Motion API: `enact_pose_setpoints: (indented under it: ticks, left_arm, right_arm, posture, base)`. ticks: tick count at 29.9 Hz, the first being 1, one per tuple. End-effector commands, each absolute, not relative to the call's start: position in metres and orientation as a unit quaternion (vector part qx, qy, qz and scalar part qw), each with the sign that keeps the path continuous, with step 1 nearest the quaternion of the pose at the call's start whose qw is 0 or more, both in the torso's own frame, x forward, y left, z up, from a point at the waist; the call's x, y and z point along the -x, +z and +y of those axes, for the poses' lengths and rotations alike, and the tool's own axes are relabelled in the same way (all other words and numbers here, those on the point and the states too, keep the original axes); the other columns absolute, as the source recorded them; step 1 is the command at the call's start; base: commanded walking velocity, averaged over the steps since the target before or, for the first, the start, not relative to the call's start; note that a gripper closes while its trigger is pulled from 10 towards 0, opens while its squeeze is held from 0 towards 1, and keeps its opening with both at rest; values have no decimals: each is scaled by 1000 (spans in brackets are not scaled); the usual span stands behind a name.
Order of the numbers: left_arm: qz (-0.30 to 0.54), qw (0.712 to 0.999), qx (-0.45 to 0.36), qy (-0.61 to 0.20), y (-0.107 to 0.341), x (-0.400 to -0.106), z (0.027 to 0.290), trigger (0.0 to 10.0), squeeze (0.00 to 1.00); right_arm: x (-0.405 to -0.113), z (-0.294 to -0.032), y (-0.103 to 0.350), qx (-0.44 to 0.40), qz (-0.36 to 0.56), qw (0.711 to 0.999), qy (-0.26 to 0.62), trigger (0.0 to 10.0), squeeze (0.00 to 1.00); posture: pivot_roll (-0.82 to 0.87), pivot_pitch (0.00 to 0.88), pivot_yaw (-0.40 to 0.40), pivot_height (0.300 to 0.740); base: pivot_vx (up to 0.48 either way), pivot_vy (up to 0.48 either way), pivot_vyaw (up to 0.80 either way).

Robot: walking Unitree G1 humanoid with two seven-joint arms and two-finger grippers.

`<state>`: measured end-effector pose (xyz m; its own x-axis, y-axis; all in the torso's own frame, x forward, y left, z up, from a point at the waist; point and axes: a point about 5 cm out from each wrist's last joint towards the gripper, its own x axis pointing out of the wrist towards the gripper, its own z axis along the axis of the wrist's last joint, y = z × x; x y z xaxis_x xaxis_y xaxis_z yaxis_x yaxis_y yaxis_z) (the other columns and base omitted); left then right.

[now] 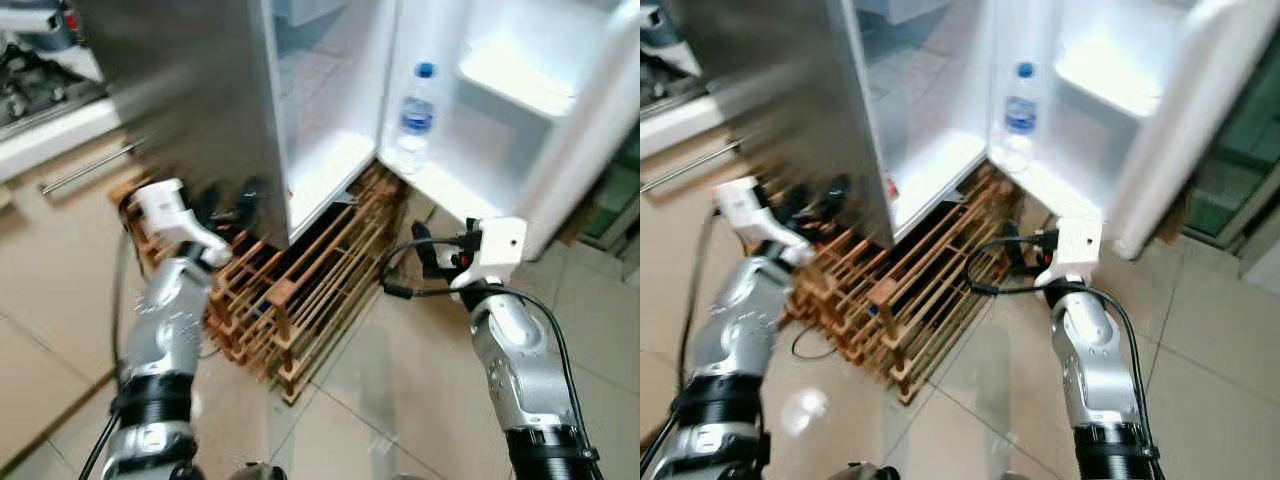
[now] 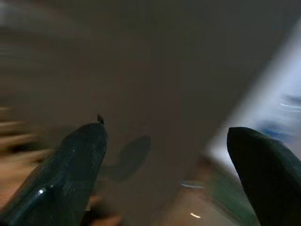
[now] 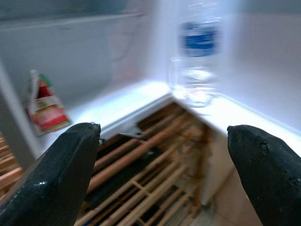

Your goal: Restocking fridge

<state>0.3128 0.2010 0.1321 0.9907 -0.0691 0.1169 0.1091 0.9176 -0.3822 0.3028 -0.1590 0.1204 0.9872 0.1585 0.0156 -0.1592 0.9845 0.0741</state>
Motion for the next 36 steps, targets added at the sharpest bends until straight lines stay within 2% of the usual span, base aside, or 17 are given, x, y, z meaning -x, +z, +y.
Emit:
enact_pose_setpoints:
  ticks: [1,5,11,16,18,23,30,36]
  left_arm:
    - [-68,982,172,-25,140,-307,207,10000,0]
    - [-40,990,136,10,130,-282,218,10000,0]
    - [-47,992,120,-10,144,-284,191,10000,0]
    - [-43,991,123,-14,147,-288,182,10000,0]
    - [-33,994,102,-27,146,-292,171,10000,0]
    - [-24,996,81,-25,144,-296,166,10000,0]
    - [-5,999,51,16,143,-306,160,10000,0]
    - [-11,999,27,19,147,-310,158,10000,0]
  right_arm:
    - [-305,-153,118,-40,-2,995,94,10000,0]
    - [-315,-142,117,-48,1,992,113,10000,0]
    - [-323,-134,116,-72,2,991,115,10000,0]
    - [-323,-133,118,-74,-5,990,118,10000,0]
    - [-323,-131,121,-77,-13,989,125,10000,0]
    - [-325,-130,124,-77,-18,989,128,10000,0]
    - [-327,-132,128,-69,-22,988,135,10000,0]
    - [-328,-131,128,-69,-23,988,137,10000,0]
  posture:
    - [45,0,-13,740]
    - [97,0,-36,740]
    - [99,0,-39,740]
    - [51,0,-22,740]
    - [21,0,-13,740]
    - [1,0,-14,740]
    - [-19,0,-18,740]
    - [-14,0,-5,740]
  base:
    - [0,0,663]
    - [0,0,637]
    - [0,0,577]
    - [0,0,526]
    - [0,0,481]
    - [0,0,475]
    - [0,-451,469]
    - [0,-397,460]
